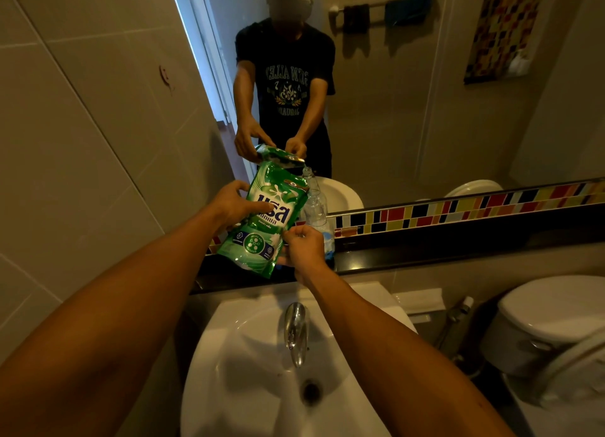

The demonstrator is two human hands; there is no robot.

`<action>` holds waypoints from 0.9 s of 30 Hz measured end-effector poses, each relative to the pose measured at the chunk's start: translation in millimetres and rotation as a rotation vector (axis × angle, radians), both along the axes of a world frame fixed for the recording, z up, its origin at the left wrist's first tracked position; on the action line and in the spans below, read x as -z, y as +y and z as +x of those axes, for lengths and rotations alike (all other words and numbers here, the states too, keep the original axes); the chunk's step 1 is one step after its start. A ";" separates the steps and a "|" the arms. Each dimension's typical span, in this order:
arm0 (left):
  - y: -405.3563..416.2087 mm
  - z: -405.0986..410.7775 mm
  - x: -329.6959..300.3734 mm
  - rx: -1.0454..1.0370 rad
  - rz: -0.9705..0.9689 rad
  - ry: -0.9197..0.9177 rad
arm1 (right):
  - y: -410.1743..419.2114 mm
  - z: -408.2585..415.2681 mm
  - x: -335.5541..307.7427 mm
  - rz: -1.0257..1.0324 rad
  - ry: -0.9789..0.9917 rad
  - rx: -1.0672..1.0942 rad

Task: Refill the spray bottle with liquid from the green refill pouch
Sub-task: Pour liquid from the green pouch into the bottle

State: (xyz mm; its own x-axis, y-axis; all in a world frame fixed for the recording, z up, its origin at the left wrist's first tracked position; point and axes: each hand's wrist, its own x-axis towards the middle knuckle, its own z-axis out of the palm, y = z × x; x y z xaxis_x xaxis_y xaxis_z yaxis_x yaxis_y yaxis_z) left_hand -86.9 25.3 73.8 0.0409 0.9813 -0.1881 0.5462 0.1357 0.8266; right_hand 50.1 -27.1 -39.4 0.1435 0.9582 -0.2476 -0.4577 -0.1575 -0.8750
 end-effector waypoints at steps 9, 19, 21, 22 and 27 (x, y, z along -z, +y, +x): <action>-3.0 1.9 -2.0 0.005 0.000 0.008 | -1.5 0.1 0.7 -0.001 -0.002 0.001; -4.1 1.0 -4.4 0.002 0.001 0.013 | -4.2 -1.1 -3.9 0.000 0.025 -0.011; -4.6 0.7 -5.4 0.003 0.001 0.012 | -4.6 -1.5 -4.8 0.000 0.027 -0.010; -5.0 0.4 -6.0 0.005 -0.001 0.010 | -5.0 -1.4 -5.3 -0.001 0.026 -0.007; -6.9 -0.2 -7.4 0.009 -0.002 -0.003 | -6.1 -1.4 -5.7 0.000 0.020 -0.004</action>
State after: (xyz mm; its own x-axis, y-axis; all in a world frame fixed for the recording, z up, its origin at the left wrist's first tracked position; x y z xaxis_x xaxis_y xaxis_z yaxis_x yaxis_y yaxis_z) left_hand -87.1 18.3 81.2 0.0501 0.9805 -0.1900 0.5448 0.1326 0.8280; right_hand 48.8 -33.2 -33.7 0.1349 0.9587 -0.2505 -0.4742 -0.1595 -0.8658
